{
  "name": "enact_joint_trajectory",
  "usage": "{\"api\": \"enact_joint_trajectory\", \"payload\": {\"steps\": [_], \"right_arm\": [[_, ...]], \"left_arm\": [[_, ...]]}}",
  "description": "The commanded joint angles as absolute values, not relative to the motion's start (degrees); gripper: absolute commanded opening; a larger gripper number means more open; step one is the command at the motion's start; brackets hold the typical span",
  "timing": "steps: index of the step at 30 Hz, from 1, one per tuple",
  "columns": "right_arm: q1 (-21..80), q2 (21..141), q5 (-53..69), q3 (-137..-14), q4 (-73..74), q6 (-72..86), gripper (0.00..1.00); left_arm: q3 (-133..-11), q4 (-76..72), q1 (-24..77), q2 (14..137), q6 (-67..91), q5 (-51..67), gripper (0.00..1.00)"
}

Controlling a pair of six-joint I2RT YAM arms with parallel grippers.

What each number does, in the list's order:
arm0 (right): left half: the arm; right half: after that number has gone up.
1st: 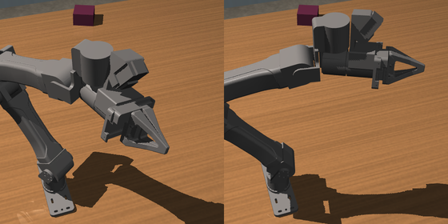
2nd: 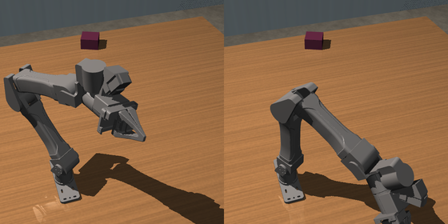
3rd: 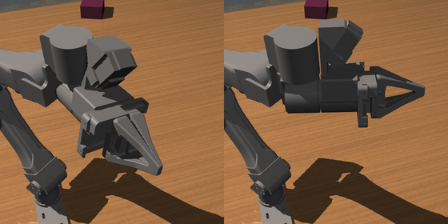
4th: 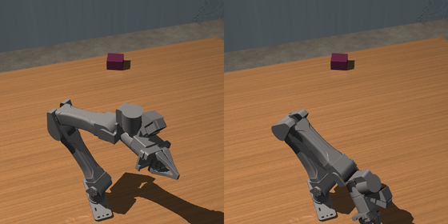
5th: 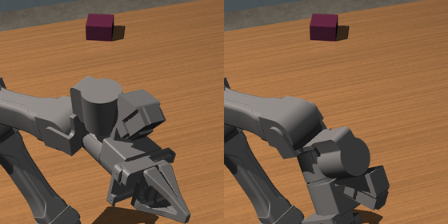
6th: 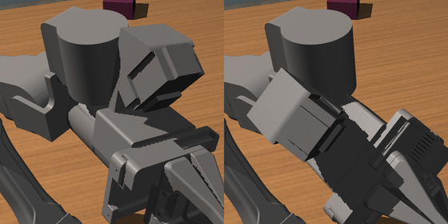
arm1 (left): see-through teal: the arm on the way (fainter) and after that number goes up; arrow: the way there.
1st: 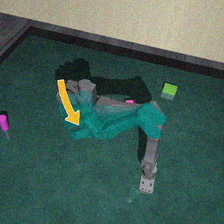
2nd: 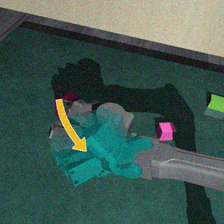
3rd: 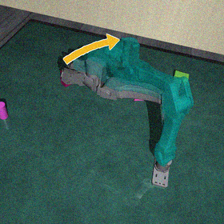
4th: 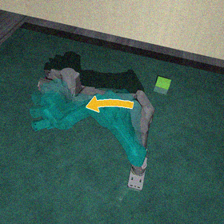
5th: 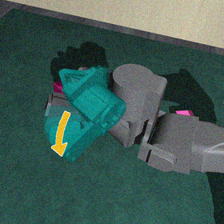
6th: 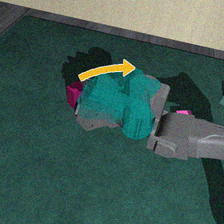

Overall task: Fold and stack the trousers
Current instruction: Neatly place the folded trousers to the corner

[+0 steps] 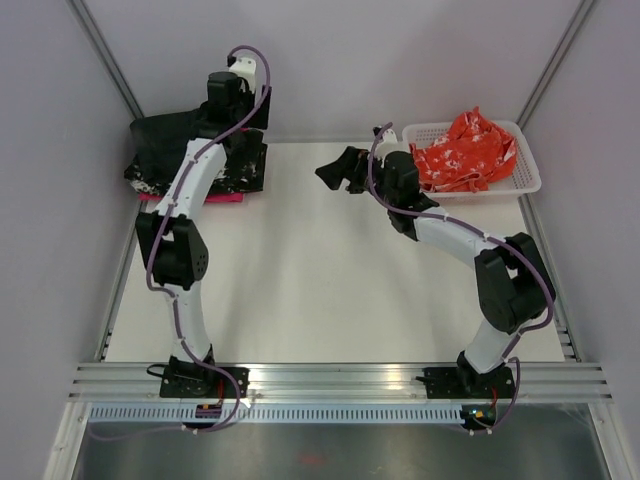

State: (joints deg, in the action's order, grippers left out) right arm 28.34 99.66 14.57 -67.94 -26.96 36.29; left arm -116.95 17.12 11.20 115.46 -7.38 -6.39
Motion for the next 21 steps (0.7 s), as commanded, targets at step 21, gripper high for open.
{"api": "enact_joint_trajectory", "payload": {"steps": [21], "right_arm": [[28.21,98.09,12.13,-63.46,-24.43,33.4,0.98]], "left_arm": [[-121.99,17.93,7.82,133.95,-15.13,-22.94,0.88]]}}
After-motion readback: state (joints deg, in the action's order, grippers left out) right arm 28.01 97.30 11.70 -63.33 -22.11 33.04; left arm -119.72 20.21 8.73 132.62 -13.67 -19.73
